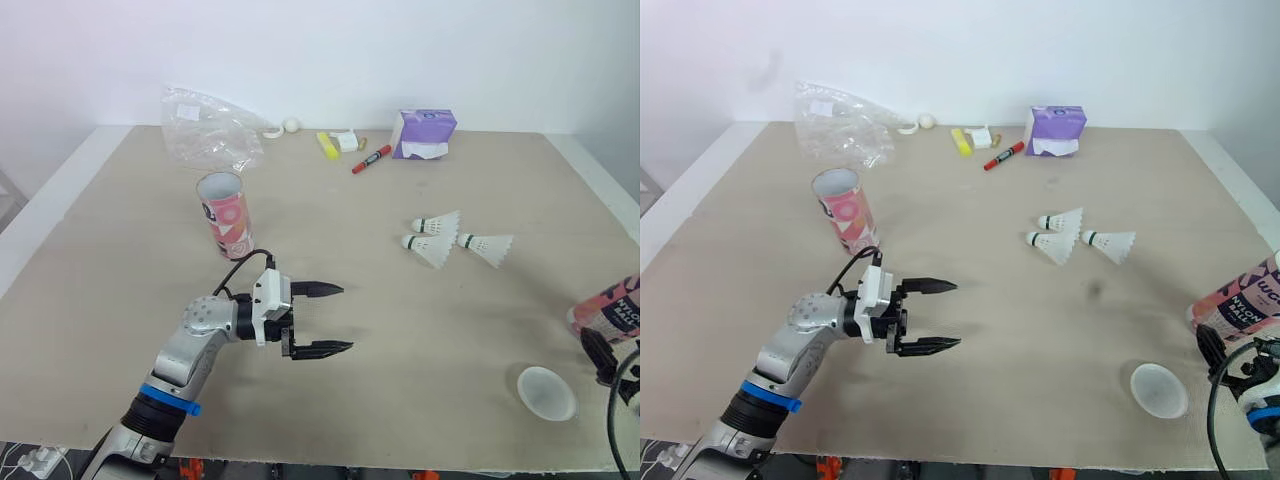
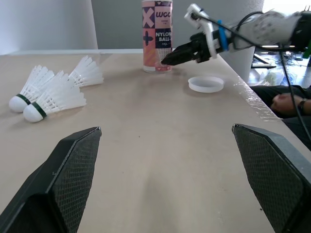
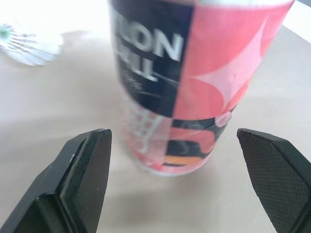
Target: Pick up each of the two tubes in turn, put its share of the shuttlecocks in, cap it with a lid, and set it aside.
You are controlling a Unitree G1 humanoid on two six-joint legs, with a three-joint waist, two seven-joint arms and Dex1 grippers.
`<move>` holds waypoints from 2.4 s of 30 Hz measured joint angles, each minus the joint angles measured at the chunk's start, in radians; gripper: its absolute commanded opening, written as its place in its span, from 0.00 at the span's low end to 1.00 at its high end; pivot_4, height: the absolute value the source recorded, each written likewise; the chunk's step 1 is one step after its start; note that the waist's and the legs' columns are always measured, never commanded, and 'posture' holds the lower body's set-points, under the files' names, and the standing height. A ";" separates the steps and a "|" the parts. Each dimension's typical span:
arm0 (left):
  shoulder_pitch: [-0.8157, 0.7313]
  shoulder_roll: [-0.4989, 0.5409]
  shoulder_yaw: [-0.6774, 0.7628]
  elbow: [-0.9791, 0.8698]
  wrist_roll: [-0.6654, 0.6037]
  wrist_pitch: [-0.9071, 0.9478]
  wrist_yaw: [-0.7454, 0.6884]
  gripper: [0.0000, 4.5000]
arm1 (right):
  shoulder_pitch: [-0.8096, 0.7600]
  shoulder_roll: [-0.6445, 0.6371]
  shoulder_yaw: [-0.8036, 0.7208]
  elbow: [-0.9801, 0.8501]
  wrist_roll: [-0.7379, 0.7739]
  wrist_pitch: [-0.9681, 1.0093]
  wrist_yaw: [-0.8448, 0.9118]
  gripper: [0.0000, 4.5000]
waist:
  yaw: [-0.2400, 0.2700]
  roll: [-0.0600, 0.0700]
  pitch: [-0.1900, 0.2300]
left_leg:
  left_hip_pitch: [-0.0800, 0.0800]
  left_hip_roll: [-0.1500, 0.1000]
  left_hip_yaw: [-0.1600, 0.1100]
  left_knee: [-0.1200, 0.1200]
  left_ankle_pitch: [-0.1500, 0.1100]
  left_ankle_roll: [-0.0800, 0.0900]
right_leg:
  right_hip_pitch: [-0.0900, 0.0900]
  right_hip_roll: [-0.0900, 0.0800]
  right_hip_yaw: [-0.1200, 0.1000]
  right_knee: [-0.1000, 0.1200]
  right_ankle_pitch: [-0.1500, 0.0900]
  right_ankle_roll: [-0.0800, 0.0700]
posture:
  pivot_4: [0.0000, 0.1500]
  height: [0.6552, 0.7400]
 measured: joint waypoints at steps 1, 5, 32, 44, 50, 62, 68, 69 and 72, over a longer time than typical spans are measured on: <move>-0.001 0.000 0.000 0.003 0.000 -0.001 -0.003 1.00 | 0.017 0.000 -0.007 -0.022 0.009 0.007 0.009 0.98 | 0.000 0.000 0.000 | 0.000 0.000 0.000 0.000 0.000 0.000 | 0.000 0.000 0.000 0.000 0.000 0.000 | 1.00 1.00; -0.009 0.003 0.006 0.030 0.017 -0.016 0.004 1.00 | 0.198 -0.023 -0.031 -0.189 0.054 0.021 0.145 0.98 | 0.001 -0.001 0.000 | -0.001 0.000 -0.001 0.000 0.000 0.000 | -0.001 0.000 -0.001 -0.001 -0.001 0.001 | 1.00 1.00; 0.269 -0.045 0.343 -0.275 0.155 0.291 0.817 1.00 | -0.588 -0.118 0.772 -0.062 -0.144 -0.104 0.489 0.98 | 0.009 -0.014 0.007 | -0.008 -0.001 -0.002 0.000 -0.002 -0.001 | -0.005 -0.001 -0.001 -0.002 0.004 -0.003 | 1.00 1.00; 0.179 -0.063 0.362 -0.165 0.152 0.308 0.881 1.00 | -0.658 -0.084 0.813 0.052 -0.215 -0.167 0.510 0.98 | 0.009 -0.014 0.007 | -0.007 -0.001 -0.002 0.001 0.000 -0.003 | -0.006 0.000 -0.001 -0.001 0.006 -0.005 | 1.00 1.00; 0.067 -0.059 0.363 -0.013 0.154 0.297 0.862 1.00 | -0.668 -0.078 0.813 0.066 -0.229 -0.180 0.509 0.98 | 0.009 -0.014 0.007 | -0.007 -0.001 -0.001 0.001 0.000 -0.003 | -0.006 0.000 0.000 -0.001 0.007 -0.005 | 1.00 1.00; -0.084 -0.024 0.330 0.257 0.198 0.164 0.768 1.00 | -0.647 -0.063 0.813 0.053 -0.234 -0.179 0.483 0.98 | 0.009 -0.014 0.007 | -0.007 -0.001 -0.001 0.001 0.001 -0.003 | -0.006 0.000 0.000 -0.001 0.007 -0.005 | 1.00 1.00; -0.201 -0.023 0.323 0.424 0.220 0.065 0.723 1.00 | -0.646 -0.063 0.813 0.043 -0.239 -0.177 0.469 0.98 | 0.009 -0.014 0.007 | -0.008 -0.001 0.000 0.001 0.001 -0.003 | -0.006 0.000 0.000 -0.001 0.007 -0.004 | 1.00 1.00; -0.217 -0.023 0.322 0.454 0.225 0.047 0.717 1.00 | -0.646 -0.063 0.813 0.043 -0.241 -0.176 0.467 0.98 | 0.008 -0.014 0.007 | -0.007 -0.001 0.000 0.001 0.001 -0.003 | -0.006 0.000 0.000 -0.001 0.007 -0.004 | 1.00 1.00; -0.260 -0.024 0.321 0.537 0.235 0.003 0.701 1.00 | -0.646 -0.063 0.813 0.043 -0.241 -0.171 0.466 0.98 | 0.008 -0.014 0.007 | -0.008 -0.001 0.000 0.001 0.001 -0.003 | -0.006 0.000 0.000 -0.001 0.007 -0.004 | 1.00 1.00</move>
